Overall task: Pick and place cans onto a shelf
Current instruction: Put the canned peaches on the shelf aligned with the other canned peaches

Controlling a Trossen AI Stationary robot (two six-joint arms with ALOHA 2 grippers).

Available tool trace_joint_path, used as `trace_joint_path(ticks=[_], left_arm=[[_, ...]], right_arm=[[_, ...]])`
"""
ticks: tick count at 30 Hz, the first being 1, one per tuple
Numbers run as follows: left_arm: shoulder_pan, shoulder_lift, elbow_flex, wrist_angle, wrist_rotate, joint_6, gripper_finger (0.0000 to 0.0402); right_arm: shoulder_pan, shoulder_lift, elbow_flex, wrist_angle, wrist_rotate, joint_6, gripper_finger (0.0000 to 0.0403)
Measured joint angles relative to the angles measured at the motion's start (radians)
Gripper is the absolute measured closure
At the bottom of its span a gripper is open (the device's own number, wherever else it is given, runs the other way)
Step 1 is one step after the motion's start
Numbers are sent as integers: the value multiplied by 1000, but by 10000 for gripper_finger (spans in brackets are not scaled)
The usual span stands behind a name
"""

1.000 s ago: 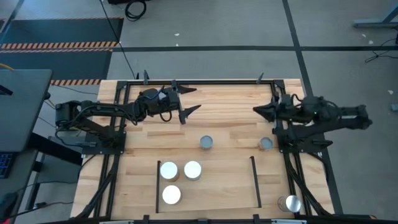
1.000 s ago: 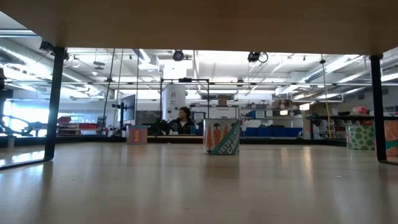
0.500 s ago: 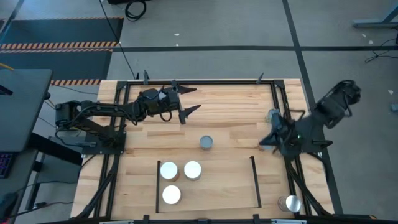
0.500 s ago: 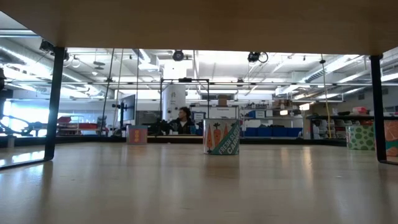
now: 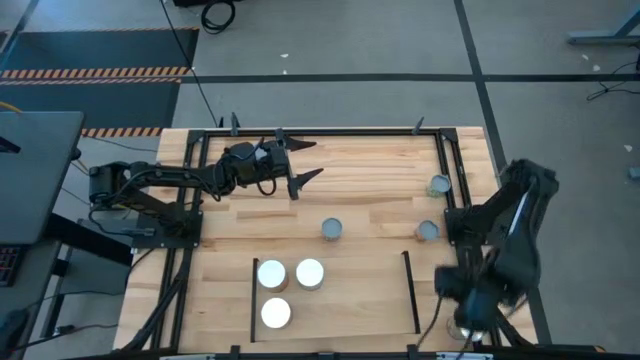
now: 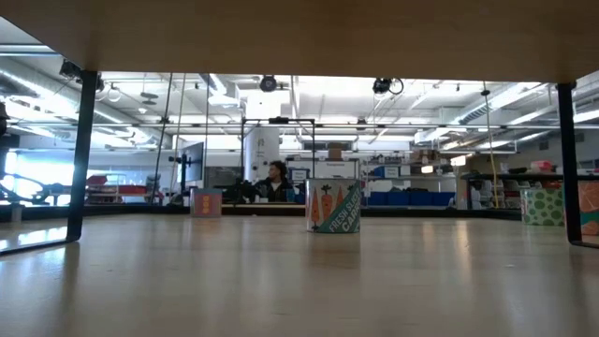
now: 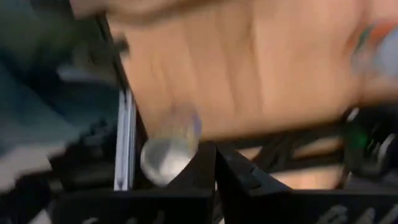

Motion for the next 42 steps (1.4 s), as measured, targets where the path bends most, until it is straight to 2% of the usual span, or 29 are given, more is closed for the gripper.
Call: trace_joint_path(ticks=[4, 7, 14, 18, 22, 24, 29, 36, 42], left_arm=[[0, 0, 0, 0, 0, 0, 51], [0, 0, 0, 0, 0, 0, 51], [0, 0, 0, 0, 0, 0, 51], [0, 0, -1, 0, 0, 0, 51], [0, 0, -1, 0, 0, 0, 51], [0, 0, -1, 0, 0, 0, 51], [0, 0, -1, 0, 0, 0, 51], [0, 0, -1, 0, 0, 0, 51], [0, 0, -1, 0, 0, 0, 51]], right_arm=[[32, 118, 0, 17, -129, 9, 348], [42, 172, 0, 25, -170, 30, 305], [104, 229, -13, 95, -187, 38, 160], [108, 244, -57, 127, -245, 47, 80], [119, 240, -124, 218, -291, 26, 18], [122, 237, -153, 255, -307, 3, 8], [145, 189, -212, 268, -300, -6, 13], [163, 190, -273, 382, -330, -21, 4], [162, 191, -274, 385, -213, -31, 4]])
